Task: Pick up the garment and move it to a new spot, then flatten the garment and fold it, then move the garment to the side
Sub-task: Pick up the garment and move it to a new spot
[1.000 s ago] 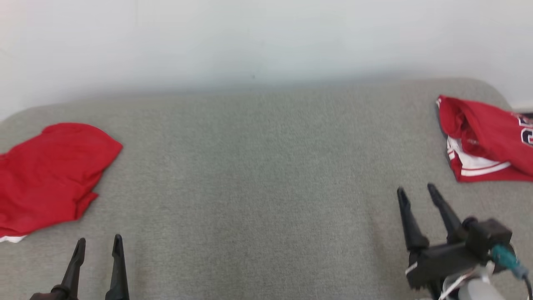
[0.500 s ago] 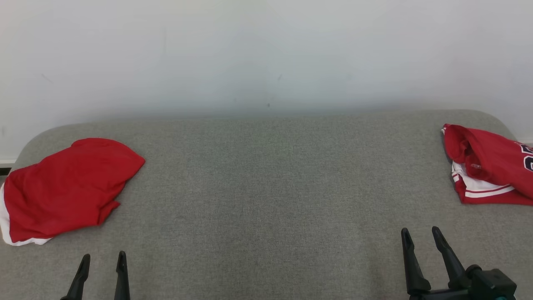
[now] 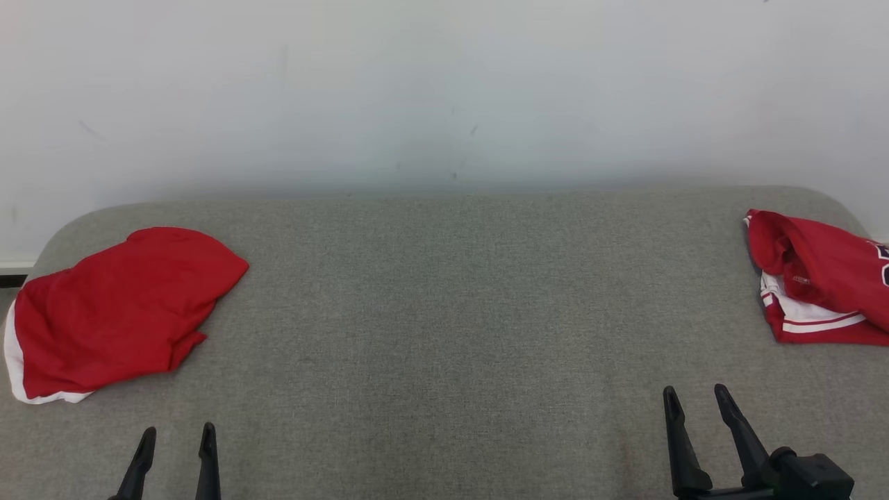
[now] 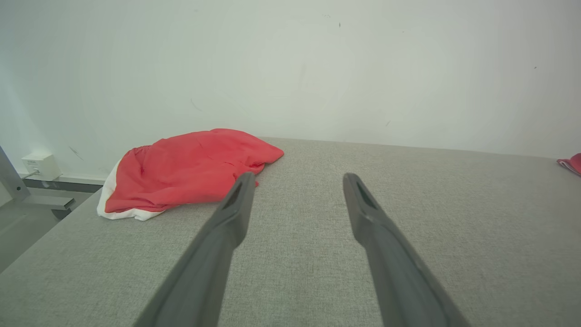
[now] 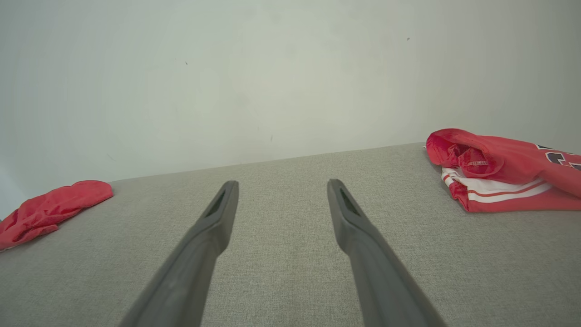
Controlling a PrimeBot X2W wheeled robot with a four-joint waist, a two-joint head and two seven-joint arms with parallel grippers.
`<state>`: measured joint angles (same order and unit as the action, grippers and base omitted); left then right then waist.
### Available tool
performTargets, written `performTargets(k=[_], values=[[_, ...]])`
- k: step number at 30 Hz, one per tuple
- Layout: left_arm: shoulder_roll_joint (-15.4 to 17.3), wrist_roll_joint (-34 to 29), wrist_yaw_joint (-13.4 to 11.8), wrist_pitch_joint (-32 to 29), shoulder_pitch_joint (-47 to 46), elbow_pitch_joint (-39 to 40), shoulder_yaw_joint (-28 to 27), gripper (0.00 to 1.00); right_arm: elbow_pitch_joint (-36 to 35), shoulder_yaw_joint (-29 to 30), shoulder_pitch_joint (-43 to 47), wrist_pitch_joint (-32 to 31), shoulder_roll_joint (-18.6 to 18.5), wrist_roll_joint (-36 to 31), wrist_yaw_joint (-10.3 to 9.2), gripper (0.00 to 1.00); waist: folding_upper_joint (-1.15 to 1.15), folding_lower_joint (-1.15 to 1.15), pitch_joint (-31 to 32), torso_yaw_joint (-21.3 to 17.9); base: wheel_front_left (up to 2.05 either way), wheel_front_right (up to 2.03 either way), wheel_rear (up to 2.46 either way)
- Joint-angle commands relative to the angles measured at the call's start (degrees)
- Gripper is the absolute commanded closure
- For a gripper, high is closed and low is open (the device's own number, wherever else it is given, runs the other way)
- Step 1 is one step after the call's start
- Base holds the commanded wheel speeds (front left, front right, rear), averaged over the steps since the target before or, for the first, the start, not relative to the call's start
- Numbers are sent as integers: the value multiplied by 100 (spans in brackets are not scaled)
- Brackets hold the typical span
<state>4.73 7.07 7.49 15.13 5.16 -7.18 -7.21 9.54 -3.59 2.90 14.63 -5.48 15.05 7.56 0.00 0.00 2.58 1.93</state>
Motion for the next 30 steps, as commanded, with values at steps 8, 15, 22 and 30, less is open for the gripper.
performTargets(k=[8, 15, 22, 30], values=[[-10, -4, -22, 0, -27, -18, -27, 0, -24, 64, 89, -24, 21, -58, -16, 0, 0, 0, -9, 107, 0, 0, 0], [95, -9, -38, 0, -125, -6, -104, 0, -23, 89, 134, -37, 67, -89, -16, 0, 0, 0, -34, 650, 0, 0, 0], [141, 74, -58, 1, -199, -84, -141, 0, 19, 115, 127, -34, 107, -94, -15, 0, 0, 0, -109, 1340, 0, 0, 0], [148, 148, -103, 0, -295, -186, -226, 0, 98, 72, -64, -75, 140, -163, -15, 0, 0, 0, -314, 2266, 0, 0, 0]])
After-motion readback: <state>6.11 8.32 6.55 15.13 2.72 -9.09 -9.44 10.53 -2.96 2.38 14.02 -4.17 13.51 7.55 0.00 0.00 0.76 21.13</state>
